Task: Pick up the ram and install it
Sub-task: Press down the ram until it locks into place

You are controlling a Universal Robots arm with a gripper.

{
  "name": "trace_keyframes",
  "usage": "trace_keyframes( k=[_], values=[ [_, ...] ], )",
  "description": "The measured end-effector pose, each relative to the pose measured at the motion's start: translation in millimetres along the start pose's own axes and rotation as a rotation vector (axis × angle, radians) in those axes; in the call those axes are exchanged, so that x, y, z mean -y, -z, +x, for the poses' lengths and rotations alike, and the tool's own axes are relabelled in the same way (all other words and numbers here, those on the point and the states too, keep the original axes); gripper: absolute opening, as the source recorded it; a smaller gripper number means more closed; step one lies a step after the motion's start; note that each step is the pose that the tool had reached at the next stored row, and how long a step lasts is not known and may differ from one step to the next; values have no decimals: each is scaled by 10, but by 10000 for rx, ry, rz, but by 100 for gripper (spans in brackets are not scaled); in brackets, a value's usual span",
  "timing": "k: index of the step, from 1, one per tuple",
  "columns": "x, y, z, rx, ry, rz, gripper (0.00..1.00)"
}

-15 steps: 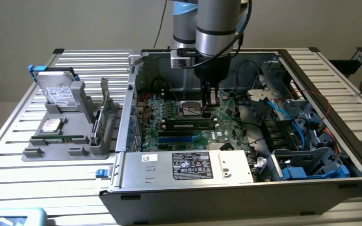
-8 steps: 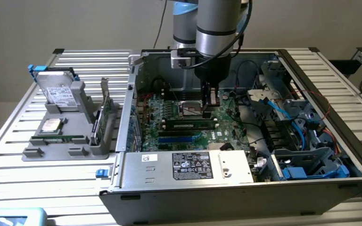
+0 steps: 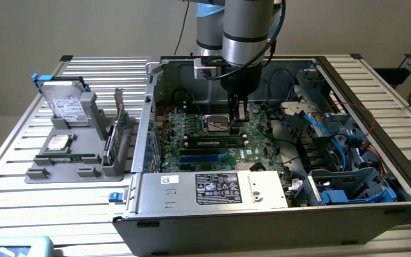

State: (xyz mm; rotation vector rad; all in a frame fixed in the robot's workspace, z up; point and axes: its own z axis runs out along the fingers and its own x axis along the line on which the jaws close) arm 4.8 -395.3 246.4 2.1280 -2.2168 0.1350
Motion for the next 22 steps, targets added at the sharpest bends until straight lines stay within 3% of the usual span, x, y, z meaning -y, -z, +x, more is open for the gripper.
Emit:
trace_keyframes(
  k=[16,22],
  values=[
    [-4,-120,-37,11,-66,0,11],
    [-13,-142,-41,16,-81,137,11]
  ],
)
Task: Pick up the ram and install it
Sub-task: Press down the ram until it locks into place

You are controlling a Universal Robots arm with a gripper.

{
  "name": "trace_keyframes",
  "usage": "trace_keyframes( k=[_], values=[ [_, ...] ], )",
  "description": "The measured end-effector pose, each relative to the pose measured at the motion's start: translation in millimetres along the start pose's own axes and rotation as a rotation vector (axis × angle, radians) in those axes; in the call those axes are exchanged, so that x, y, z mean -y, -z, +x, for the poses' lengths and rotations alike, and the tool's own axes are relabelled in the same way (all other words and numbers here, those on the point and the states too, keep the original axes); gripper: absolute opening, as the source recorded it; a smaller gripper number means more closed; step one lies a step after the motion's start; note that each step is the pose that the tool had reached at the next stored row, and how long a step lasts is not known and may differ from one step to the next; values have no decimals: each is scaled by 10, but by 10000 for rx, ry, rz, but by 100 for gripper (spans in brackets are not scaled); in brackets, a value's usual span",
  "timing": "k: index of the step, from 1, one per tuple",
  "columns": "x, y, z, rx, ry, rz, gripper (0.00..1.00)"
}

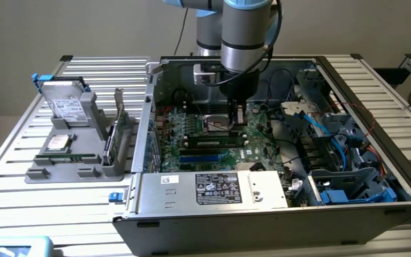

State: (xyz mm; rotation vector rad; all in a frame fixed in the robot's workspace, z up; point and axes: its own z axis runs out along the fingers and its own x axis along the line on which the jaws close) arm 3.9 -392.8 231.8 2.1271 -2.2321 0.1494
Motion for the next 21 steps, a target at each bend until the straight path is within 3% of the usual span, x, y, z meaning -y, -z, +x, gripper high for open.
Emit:
trace_keyframes(
  k=[21],
  values=[
    [-13,-68,-7,-1,-2,19,11]
  ],
)
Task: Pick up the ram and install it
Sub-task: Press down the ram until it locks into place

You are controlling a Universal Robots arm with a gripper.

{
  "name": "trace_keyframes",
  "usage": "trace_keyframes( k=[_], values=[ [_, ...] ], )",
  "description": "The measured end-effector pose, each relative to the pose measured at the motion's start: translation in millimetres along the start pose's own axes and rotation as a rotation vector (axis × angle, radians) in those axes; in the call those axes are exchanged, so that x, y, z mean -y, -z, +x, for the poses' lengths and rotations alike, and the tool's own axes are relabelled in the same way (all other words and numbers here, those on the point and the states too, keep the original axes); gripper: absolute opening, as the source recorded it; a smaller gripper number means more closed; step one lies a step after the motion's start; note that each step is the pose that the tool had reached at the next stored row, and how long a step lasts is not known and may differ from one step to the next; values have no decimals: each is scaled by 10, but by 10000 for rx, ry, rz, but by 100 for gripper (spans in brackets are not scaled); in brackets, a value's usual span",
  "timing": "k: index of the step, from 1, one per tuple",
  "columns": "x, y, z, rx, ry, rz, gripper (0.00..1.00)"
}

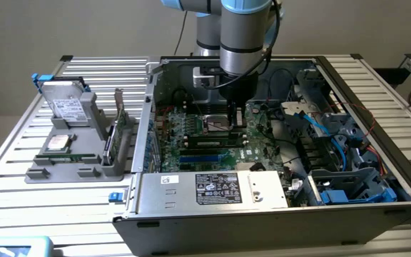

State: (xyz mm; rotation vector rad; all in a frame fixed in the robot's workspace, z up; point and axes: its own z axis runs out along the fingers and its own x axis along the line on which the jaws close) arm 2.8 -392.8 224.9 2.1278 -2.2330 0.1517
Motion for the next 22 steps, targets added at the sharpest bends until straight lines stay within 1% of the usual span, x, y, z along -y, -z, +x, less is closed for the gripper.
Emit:
trace_keyframes(
  k=[3,5,9,12,14,16,18,22],
  values=[
    [-1,-2,0,-3,-2,-1,11],
    [-13,6,0,10,-13,0,11],
    [-80,27,7,1,-43,-4,11],
    [-120,75,14,-1,-65,-7,11],
    [-149,86,16,1,-75,-5,11],
    [-207,89,19,0,-77,19,11],
    [-285,92,24,1,-81,57,11],
    [-403,96,29,6,-90,133,11]
  ],
)
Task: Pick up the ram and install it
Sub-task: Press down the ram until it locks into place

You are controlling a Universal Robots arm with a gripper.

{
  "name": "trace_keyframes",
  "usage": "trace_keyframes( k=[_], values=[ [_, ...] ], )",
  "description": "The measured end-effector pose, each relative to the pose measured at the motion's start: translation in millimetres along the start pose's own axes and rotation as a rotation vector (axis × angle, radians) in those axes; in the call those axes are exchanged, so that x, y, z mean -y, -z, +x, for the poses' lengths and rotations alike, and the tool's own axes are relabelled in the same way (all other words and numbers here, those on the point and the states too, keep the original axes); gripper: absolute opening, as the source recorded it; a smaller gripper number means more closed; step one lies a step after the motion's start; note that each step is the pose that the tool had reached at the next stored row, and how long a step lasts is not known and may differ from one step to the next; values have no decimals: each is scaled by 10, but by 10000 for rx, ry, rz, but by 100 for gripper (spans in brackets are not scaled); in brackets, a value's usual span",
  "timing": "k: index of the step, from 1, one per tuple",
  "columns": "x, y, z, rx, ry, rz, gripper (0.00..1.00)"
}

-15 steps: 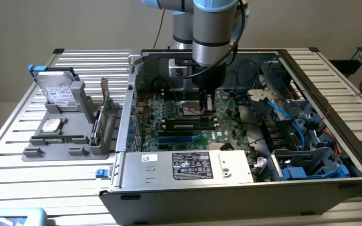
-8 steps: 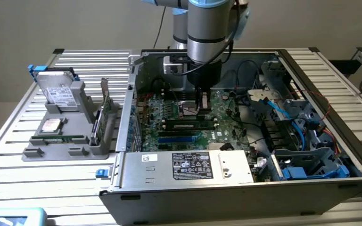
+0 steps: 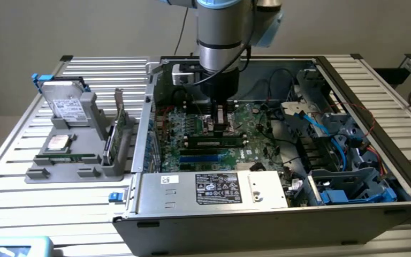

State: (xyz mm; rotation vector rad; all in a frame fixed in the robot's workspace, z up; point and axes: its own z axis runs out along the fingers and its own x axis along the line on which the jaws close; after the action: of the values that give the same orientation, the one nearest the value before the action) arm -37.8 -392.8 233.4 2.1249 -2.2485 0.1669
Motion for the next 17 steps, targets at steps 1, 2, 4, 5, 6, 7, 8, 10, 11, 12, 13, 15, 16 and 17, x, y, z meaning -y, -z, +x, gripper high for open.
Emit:
trace_keyframes(
  k=[1,2,4,5,6,7,8,10,11,12,13,15,16,17],
  values=[
    [-28,1,2,1,-3,28,11],
    [-52,3,3,2,-7,61,11],
    [-95,3,5,8,-17,153,11],
    [-111,0,6,14,-26,229,11],
    [-121,-4,6,20,-35,324,11],
    [-122,-8,5,27,-44,401,11],
    [-123,-13,5,35,-51,464,11],
    [-136,-17,5,34,-55,474,11],
    [-141,-17,6,31,-55,473,11],
    [-141,-17,6,30,-55,470,11],
    [-142,-18,6,30,-55,463,11],
    [-141,-19,6,29,-48,406,11],
    [-141,-19,6,26,-41,344,11],
    [-141,-19,6,22,-34,269,11]
  ],
)
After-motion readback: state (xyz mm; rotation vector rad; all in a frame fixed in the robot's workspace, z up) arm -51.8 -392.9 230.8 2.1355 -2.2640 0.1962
